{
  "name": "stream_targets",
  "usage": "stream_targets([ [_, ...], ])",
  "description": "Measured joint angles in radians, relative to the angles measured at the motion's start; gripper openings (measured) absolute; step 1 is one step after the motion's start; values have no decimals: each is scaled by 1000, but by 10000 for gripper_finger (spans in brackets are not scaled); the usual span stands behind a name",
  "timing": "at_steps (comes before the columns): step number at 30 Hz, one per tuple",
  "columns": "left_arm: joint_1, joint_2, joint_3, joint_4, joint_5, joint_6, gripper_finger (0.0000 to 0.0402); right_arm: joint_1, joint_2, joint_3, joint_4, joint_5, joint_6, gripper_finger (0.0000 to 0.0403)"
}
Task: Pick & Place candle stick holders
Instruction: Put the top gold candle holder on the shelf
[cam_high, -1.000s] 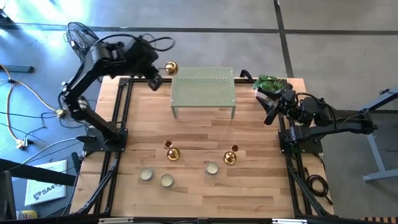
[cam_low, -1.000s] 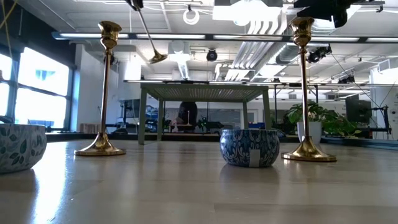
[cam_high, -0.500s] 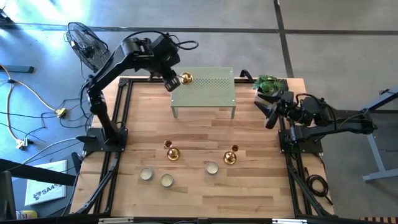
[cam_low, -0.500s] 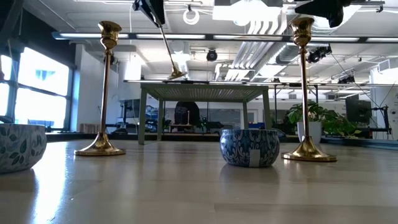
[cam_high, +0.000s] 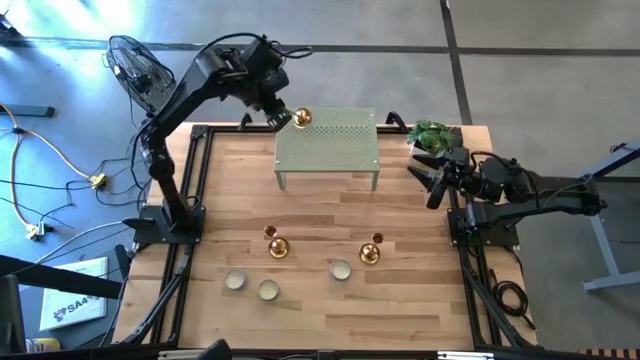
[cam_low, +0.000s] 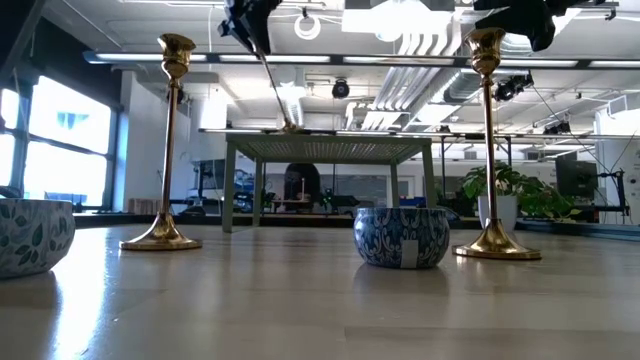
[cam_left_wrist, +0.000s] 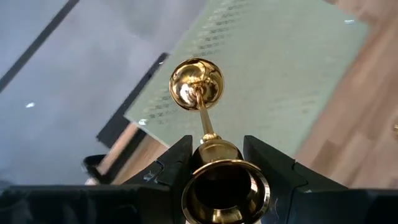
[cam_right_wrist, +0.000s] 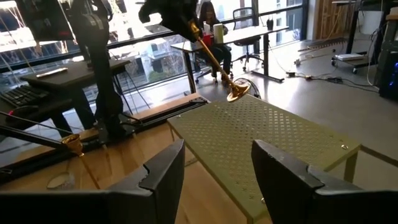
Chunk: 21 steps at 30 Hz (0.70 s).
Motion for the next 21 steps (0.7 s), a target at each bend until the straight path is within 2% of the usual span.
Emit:
stream_targets([
  [7,44,35,-3,-54,17,20,126,0,0,0,0,22,-19,181],
  [18,43,43,16,-58,73,42,126,0,0,0,0,9,-34,181],
  [21,43,43,16,-57,72,52,140,0,0,0,0,9,-34,181],
])
